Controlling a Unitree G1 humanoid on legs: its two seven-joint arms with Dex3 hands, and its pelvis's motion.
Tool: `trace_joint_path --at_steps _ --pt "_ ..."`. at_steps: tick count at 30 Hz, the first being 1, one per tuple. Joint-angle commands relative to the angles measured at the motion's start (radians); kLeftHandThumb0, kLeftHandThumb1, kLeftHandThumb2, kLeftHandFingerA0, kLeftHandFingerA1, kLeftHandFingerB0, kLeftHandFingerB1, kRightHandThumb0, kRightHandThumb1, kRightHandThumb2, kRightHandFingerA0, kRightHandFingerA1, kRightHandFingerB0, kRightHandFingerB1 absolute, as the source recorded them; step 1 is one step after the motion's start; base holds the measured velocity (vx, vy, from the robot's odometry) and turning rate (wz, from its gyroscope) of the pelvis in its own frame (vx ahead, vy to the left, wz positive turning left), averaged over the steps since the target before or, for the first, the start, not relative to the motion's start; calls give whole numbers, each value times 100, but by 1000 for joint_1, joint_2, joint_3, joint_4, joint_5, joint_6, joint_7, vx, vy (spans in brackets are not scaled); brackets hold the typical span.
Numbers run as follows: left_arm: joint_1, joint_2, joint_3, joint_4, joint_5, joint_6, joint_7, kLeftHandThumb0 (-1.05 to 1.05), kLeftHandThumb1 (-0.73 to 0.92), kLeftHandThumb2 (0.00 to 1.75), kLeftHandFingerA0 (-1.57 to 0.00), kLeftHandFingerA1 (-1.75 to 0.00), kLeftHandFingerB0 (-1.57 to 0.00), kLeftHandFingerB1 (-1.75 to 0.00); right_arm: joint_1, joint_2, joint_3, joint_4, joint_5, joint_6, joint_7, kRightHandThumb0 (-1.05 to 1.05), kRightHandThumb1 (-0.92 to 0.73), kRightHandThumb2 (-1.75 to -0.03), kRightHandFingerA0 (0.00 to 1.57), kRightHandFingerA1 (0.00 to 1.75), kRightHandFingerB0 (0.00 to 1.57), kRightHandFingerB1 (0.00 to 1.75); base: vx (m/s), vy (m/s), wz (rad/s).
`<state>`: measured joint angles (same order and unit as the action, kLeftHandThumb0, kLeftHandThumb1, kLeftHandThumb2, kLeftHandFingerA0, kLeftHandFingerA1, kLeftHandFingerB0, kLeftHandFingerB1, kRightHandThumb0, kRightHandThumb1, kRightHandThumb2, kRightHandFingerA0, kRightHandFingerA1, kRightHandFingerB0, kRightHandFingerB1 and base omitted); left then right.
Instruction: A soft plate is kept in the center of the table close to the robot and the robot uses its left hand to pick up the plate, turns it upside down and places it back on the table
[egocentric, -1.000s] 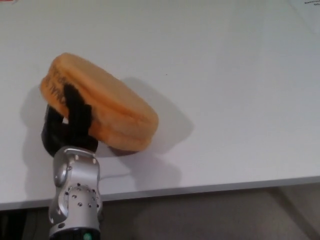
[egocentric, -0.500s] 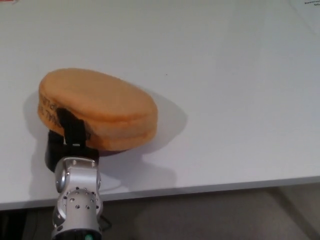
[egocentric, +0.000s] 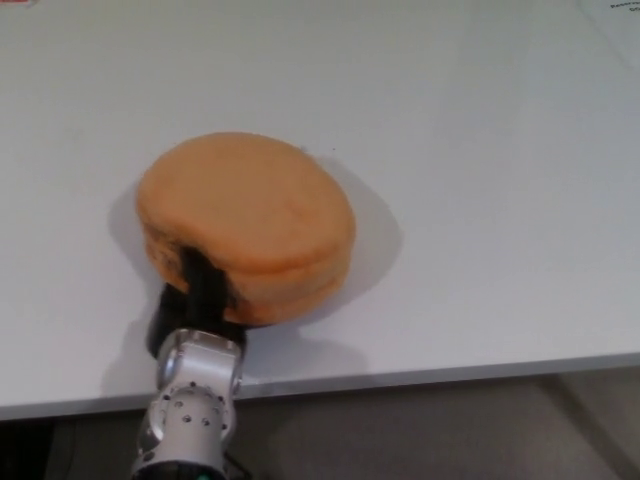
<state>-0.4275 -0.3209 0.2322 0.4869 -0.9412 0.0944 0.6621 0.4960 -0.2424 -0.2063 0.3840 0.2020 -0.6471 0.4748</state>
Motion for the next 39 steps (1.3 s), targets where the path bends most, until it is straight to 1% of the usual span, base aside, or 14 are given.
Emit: trace_joint_path --at_steps 1,2,6,7,12,19,21,27,28,29,31,33,34,39 --pt "309 -409 -250 72 106 128 49 -17 66 60 -88 -175 -54 -134 -9 -42 -11 -5 -7 39 0 -64 -85 -66 46 44 29 34 0 0 0" --pt "313 -399 -303 82 131 132 32 -29 55 88 -117 -140 -65 -104 -9 -42 -11 -6 -5 42 1 -63 -86 -66 46 45 29 34 0 0 0" --pt "328 -378 -417 74 123 157 8 -20 65 63 -90 -175 -42 -43 -11 -42 -7 -1 -14 32 1 -62 -86 -66 46 45 28 33 0 0 0" --pt "324 -378 -419 69 102 174 12 -33 54 86 -123 -143 -46 -63 -10 -43 -6 -2 -14 32 3 -62 -86 -66 46 44 28 33 0 0 0" --pt "302 -364 -412 51 18 199 3 -22 66 64 -91 -175 -42 -51 -16 -53 -10 -2 -5 33 14 -63 -86 -66 44 44 26 32 0 0 0" --pt "255 -347 -351 48 -51 231 34 -38 53 88 -124 -145 -69 -106 -13 -47 -9 -19 9 51 14 -64 -85 -66 45 45 28 33 0 0 0" --pt "256 -348 -345 41 -55 218 35 -29 70 61 -96 -175 -52 -145 -11 -49 -7 -24 6 62 13 -65 -85 -66 45 45 28 33 0 0 0" --pt "281 -357 -340 48 -38 133 -12 -45 57 91 -113 -140 -56 -102 -15 -46 -8 -13 1 45 11 -65 -85 -66 45 45 28 33 0 0 0" --pt "288 -356 -354 47 -20 112 -22 -37 76 61 -75 -175 -42 -135 -13 -46 -8 -16 -2 47 9 -65 -85 -66 45 45 27 34 0 0 0" --pt "287 -346 -385 43 16 98 -15 -65 69 106 -67 -115 -55 -99 -13 -45 -8 -15 -1 47 8 -65 -85 -66 45 45 28 33 0 0 0" --pt "283 -330 -433 38 74 75 7 -70 85 66 -39 -125 -29 -104 -15 -42 -8 -13 -1 48 6 -65 -85 -66 46 45 28 33 0 0 0" --pt "298 -316 -469 20 83 61 -31 -79 91 68 -17 -64 -8 -41 -12 -42 -8 -20 0 57 5 -66 -85 -66 45 44 28 33 0 0 0" --pt "305 -278 -521 -5 103 81 -62 -90 83 120 0 -14 0 -13 -13 -43 -8 -18 -5 48 4 -66 -85 -66 45 45 28 34 0 0 0" --pt "301 -245 -586 -25 167 38 -20 -85 92 74 0 0 0 0 -16 -45 -11 -14 -13 46 -3 -66 -85 -66 45 44 27 34 0 0 0"
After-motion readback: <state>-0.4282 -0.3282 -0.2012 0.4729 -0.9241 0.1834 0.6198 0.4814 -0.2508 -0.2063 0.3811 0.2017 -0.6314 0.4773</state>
